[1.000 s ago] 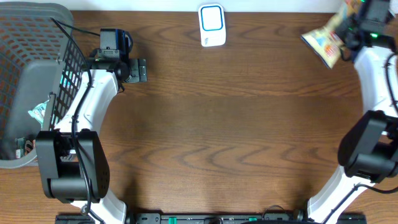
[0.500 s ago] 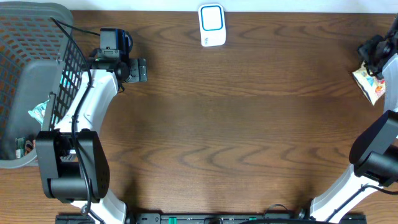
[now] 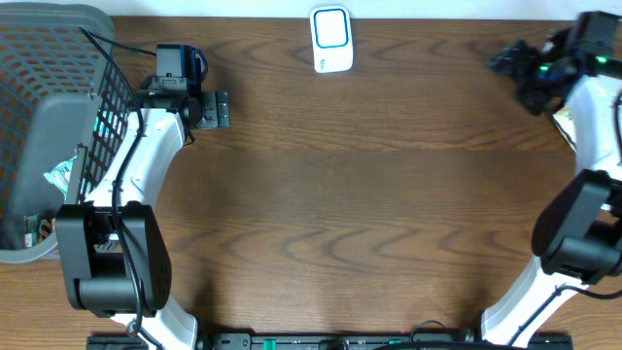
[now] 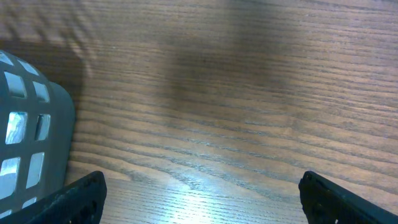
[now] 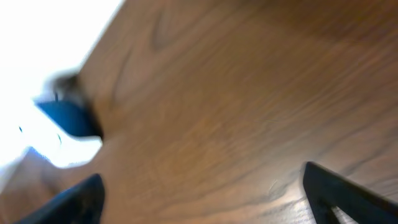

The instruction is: Scan the item barcode

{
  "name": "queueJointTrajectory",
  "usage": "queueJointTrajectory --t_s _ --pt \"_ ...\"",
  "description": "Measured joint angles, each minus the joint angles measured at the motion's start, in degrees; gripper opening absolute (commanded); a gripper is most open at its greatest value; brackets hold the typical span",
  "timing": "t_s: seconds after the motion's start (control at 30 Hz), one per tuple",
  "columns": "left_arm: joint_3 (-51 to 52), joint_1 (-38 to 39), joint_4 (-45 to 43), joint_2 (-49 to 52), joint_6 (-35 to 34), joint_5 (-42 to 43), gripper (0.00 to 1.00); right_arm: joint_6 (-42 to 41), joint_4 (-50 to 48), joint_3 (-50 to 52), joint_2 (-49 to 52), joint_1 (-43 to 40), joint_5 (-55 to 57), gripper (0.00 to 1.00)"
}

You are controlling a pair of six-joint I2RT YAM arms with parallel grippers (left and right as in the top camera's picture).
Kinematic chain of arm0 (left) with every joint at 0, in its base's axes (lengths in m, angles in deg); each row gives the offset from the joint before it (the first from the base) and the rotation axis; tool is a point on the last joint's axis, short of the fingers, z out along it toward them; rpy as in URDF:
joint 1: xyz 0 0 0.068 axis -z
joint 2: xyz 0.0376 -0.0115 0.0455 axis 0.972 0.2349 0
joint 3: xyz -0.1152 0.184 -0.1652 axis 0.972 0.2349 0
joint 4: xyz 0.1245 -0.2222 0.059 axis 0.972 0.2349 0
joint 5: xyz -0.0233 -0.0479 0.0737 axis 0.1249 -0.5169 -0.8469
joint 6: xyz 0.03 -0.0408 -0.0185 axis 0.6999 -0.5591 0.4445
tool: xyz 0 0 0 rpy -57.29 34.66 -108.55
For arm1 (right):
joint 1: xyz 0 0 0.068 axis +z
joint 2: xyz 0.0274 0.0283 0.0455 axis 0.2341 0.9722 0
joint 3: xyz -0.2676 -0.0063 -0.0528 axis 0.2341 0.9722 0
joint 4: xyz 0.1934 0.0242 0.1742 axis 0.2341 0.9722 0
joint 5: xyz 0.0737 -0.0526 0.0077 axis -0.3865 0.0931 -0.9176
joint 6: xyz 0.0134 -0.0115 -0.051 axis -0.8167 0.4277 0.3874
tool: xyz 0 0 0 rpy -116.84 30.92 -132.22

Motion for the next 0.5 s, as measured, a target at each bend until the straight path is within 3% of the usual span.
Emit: queueJointTrajectory --t_s 0.5 --pt "0.0 0.0 0.0 0.0 0.0 0.0 0.98 0.13 0.04 5.64 0.04 21.59 5.99 0.99"
